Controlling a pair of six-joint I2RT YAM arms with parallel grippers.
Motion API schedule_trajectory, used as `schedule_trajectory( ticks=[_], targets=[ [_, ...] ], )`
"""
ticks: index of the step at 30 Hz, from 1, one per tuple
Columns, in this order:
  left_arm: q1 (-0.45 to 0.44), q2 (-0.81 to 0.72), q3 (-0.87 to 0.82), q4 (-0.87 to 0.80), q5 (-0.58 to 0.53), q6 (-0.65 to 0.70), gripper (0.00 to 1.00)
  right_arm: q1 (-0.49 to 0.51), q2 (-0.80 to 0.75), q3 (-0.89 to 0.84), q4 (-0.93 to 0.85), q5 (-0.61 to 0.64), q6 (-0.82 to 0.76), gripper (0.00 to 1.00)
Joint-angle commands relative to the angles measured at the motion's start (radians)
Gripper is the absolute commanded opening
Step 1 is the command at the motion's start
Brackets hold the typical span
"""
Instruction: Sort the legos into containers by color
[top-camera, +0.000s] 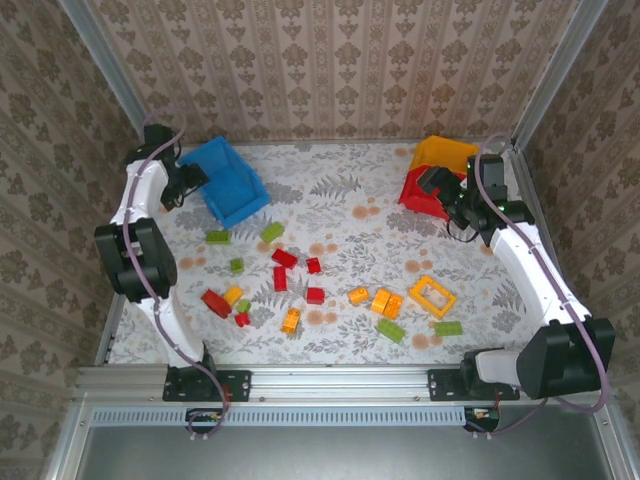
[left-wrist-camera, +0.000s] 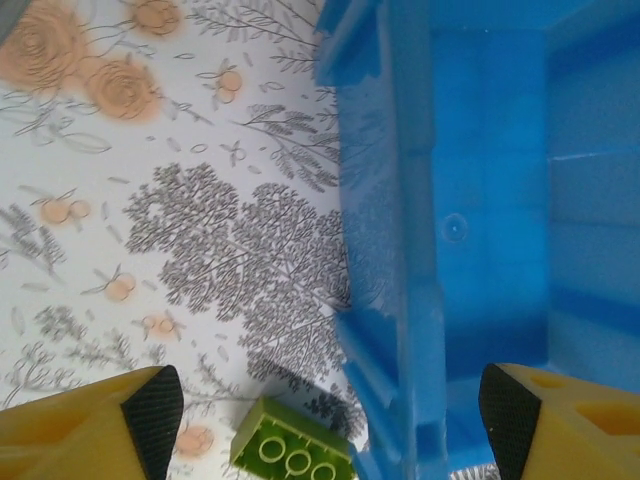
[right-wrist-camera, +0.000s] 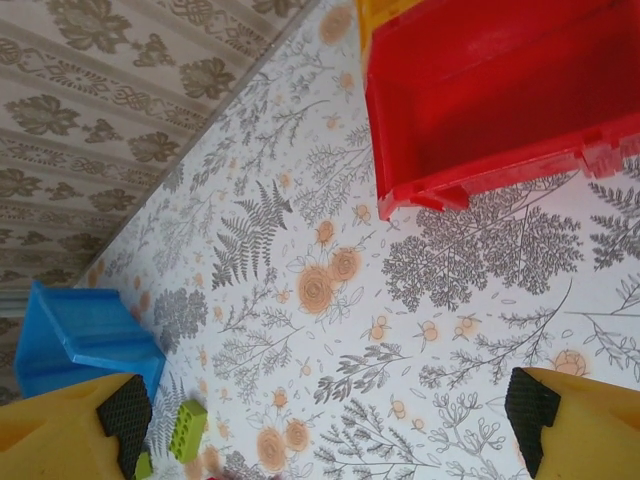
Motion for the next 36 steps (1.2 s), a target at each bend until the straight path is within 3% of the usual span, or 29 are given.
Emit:
schedule_trajectory(
  ticks=[1, 8, 12, 26, 32, 36],
  targets=[
    [-0.021, 0.054, 0.054, -0.034, 0.017, 0.065, 0.78, 0.001, 0.02, 0.003, 0.019, -0.042, 0.072, 0.93],
    [-0.063, 0.168, 0.151, -0.109, -0.065, 0.118, 0.59, 0.001, 0.076, 0.031, 0.028, -0.055, 0.08, 0.9],
    [-0.077, 0.176, 0.142, -0.12, -0.12, 0.148, 0.43, 0.001, 0.086, 0.033, 0.025, -0.053, 0.069, 0.9],
    [-0.092, 0.183, 0.16, -0.174, -0.335, 0.244, 0.02, 0.001, 0.117, 0.048, 0.014, -0.082, 0.04, 0.87],
    [-0.091, 0.123, 0.07, -0.17, -0.434, 0.282, 0.0, 0.001, 0.122, 0.046, 0.019, -0.098, 0.034, 0.86],
    [-0.093, 0.036, -0.057, -0.135, -0.407, 0.281, 0.0, 0.007, 0.129, 0.047, 0.026, -0.11, 0.031, 0.86]
  ],
)
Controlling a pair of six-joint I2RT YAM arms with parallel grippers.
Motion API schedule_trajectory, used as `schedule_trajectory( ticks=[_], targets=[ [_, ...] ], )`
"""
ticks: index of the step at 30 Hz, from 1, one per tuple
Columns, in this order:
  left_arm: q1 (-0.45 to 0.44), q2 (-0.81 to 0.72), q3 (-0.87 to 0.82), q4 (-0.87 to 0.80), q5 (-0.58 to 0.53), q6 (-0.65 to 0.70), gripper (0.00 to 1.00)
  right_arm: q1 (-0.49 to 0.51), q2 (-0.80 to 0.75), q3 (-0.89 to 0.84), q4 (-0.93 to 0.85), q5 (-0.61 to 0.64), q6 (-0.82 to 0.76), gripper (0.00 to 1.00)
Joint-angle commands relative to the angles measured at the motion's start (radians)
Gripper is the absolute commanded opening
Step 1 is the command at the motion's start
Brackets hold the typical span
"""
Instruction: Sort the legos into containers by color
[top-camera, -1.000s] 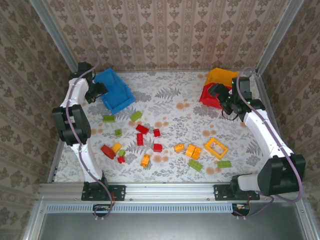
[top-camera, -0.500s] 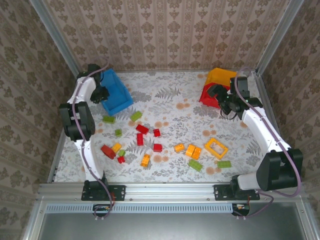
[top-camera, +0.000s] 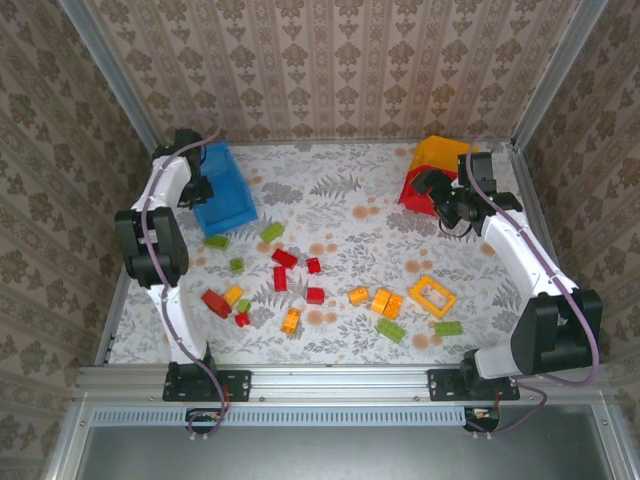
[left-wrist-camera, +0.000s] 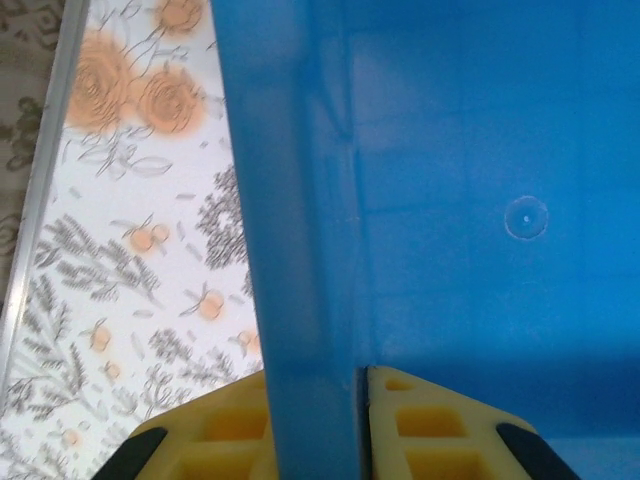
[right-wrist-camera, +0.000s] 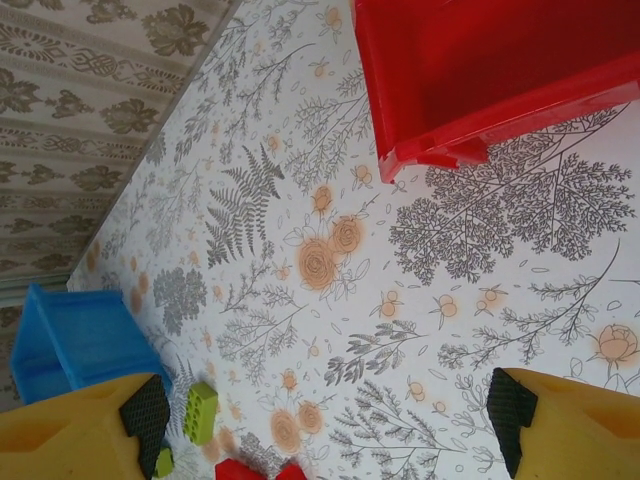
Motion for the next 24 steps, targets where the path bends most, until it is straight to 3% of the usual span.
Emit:
schedule_trajectory(
  ticks=[1, 8, 12, 24],
  targets=[
    [0.001, -0.078, -0.11, -0.041, -0.091, 0.048, 0.0, 0.008, 0.013, 0.025, 0.011, -0.03, -0.022, 0.86],
    [-0.039, -0.237, -0.321, 0.016, 0.081, -0.021, 0.0, 0.019, 0.026, 0.028, -0.013, 0.001, -0.045, 0.82],
    [-0.084, -0.264, -0.356, 0.036, 0.104, -0.055, 0.0, 0.021, 0.028, 0.028, -0.04, 0.044, -0.034, 0.79],
    [-0.064, -0.15, -0.086, -0.005, 0.076, -0.077, 0.0, 0.032, 0.018, 0.036, -0.04, 0.049, -0.021, 0.78]
  ],
)
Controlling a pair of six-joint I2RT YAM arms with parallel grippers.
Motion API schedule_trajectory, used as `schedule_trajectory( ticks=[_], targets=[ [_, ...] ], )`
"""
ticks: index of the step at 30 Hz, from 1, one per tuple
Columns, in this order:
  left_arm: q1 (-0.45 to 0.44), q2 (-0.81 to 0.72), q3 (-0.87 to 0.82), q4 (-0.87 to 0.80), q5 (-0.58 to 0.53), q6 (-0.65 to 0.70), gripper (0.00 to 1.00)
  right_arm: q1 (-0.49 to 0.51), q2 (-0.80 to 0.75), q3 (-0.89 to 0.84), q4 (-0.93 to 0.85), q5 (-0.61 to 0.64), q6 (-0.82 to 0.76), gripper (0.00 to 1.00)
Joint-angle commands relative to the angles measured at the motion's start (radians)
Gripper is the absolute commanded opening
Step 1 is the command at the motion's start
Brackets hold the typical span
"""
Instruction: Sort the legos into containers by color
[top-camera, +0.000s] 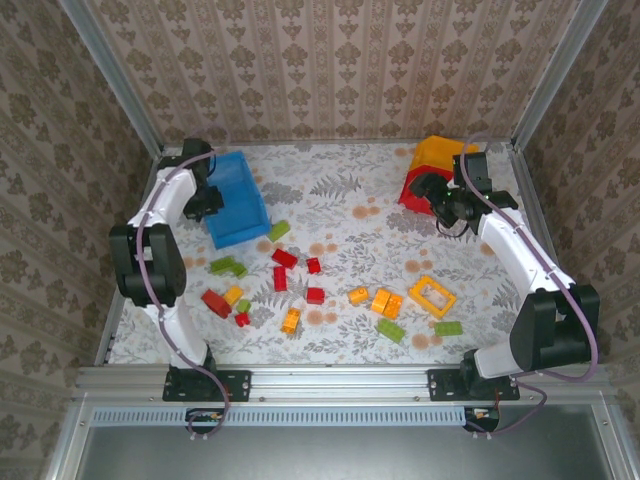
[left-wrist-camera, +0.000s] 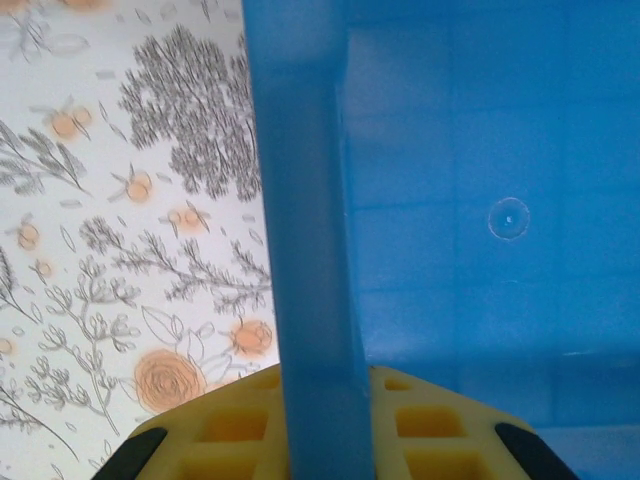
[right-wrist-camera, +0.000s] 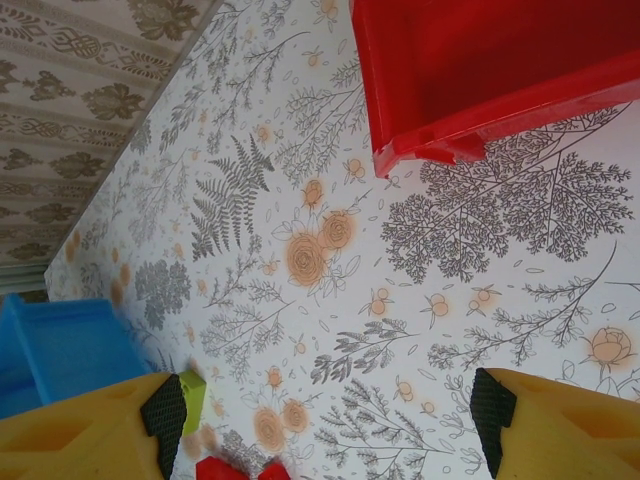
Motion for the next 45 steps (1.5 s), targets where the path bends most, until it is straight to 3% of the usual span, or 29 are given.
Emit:
schedule_trajectory(
  ticks=[1, 7, 11, 16, 23, 36, 45],
  targets=[
    [0.006, 0.038, 0.107, -0.019, -0.009, -0.019, 0.0, 0.007, -0.005, 0.025, -0.031, 0.028, 0.008, 0.78],
    [-0.011, 0.16, 0.212, 0.015, 0.075, 0.004, 0.0, 0.004, -0.002, 0.026, -0.046, 0.056, 0.004, 0.78],
    [-0.068, 0.197, 0.217, 0.04, 0.113, 0.037, 0.0, -0.008, 0.02, 0.051, -0.111, 0.165, 0.048, 0.78],
    [-0.138, 0.172, 0.149, 0.066, 0.135, 0.033, 0.0, -0.041, 0.071, 0.069, -0.129, 0.269, 0.166, 0.79],
    [-0.202, 0.064, 0.009, 0.114, 0.165, -0.032, 0.0, -0.076, 0.224, 0.157, -0.141, 0.262, 0.373, 0.81],
    [-0.112, 0.118, 0.162, 0.079, 0.185, -0.001, 0.0, -0.077, 0.481, 0.352, -0.227, 0.248, 0.599, 0.79],
    [-0.078, 0.219, 0.273, 0.079, 0.243, 0.039, 0.0, -0.077, 0.544, 0.339, -0.225, 0.232, 0.607, 0.59]
  ],
)
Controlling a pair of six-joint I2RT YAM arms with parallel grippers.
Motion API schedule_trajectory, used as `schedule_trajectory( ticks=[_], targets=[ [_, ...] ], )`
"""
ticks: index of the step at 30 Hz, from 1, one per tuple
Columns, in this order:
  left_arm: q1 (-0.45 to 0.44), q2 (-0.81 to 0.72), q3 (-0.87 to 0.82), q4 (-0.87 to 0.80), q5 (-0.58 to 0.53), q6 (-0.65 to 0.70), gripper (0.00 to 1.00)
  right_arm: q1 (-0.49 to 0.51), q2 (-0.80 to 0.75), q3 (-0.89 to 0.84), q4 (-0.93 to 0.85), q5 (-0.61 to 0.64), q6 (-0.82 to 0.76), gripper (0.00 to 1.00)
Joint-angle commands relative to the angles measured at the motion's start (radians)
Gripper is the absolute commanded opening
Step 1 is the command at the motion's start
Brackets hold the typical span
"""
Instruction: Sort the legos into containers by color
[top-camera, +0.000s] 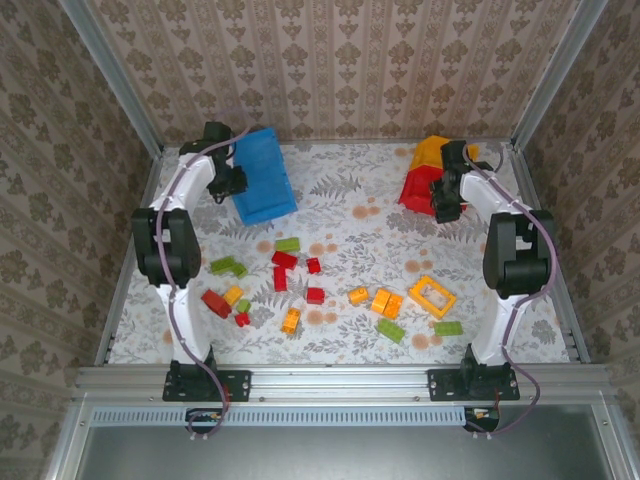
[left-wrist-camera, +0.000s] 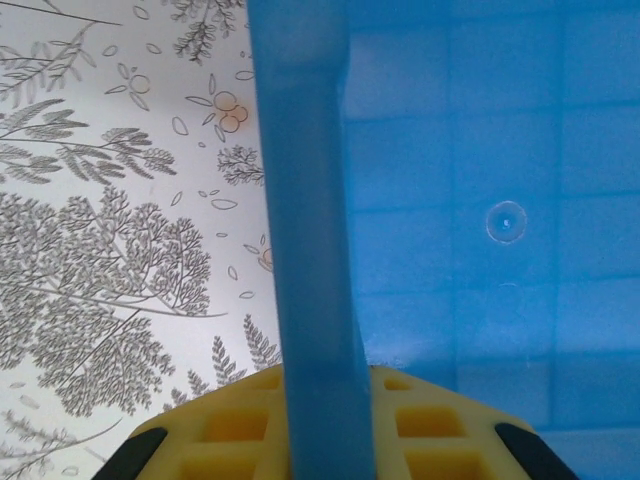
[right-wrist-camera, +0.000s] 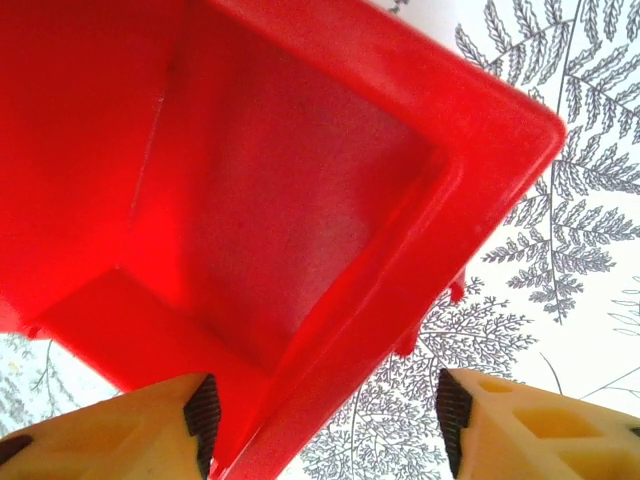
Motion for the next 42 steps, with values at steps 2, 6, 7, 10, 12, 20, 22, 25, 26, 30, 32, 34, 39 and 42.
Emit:
schedule_trajectory(
  ticks=[2, 6, 7, 10, 12, 20, 22, 25, 26, 30, 32, 34, 39, 42],
  targets=[
    [0.003, 0.027, 0.06, -0.004, 0.053, 0.03, 0.0, 0.0, 0.038, 0.018, -0.056, -0.012, -0.017, 0.53],
    [0.003, 0.023, 0.063, 0.002, 0.058, 0.031, 0.0, -0.003, 0.031, 0.009, -0.078, 0.02, -0.079, 0.41],
    [0.003, 0.022, 0.065, 0.002, 0.061, 0.03, 0.0, -0.005, 0.027, 0.003, -0.079, 0.027, -0.099, 0.38],
    [0.002, 0.021, 0.073, 0.001, 0.071, 0.034, 0.0, -0.01, 0.017, 0.009, -0.093, 0.055, -0.19, 0.23],
    [0.002, 0.018, 0.072, 0.002, 0.074, 0.035, 0.0, -0.01, 0.003, 0.013, -0.105, 0.082, -0.276, 0.14],
    [-0.008, 0.006, 0.07, -0.007, 0.111, 0.077, 0.0, -0.007, -0.088, -0.042, -0.004, -0.011, -0.882, 0.02],
    [-0.016, 0.004, 0.071, -0.013, 0.122, 0.097, 0.0, 0.004, -0.108, -0.059, 0.023, -0.078, -1.032, 0.02],
    [-0.032, 0.004, 0.072, -0.029, 0.118, 0.129, 0.0, 0.021, -0.108, -0.047, 0.0, -0.139, -1.189, 0.0],
    [-0.037, 0.004, 0.071, -0.033, 0.118, 0.14, 0.0, 0.026, -0.105, -0.04, -0.008, -0.154, -1.23, 0.0],
    [-0.064, 0.016, 0.086, -0.065, 0.089, 0.181, 0.0, 0.052, -0.062, 0.02, -0.044, -0.194, -1.337, 0.0],
    [-0.079, 0.025, 0.097, -0.082, 0.062, 0.189, 0.0, 0.054, -0.025, 0.061, -0.051, -0.222, -1.363, 0.0],
    [-0.09, 0.036, 0.111, -0.095, 0.035, 0.184, 0.0, 0.055, 0.014, 0.101, -0.056, -0.24, -1.371, 0.0],
    [-0.108, 0.068, 0.156, -0.128, -0.019, 0.149, 0.0, 0.055, 0.112, 0.225, -0.105, -0.248, -1.372, 0.0],
    [-0.114, 0.092, 0.182, -0.147, -0.041, 0.12, 0.0, 0.055, 0.16, 0.28, -0.128, -0.242, -1.364, 0.0]
  ],
)
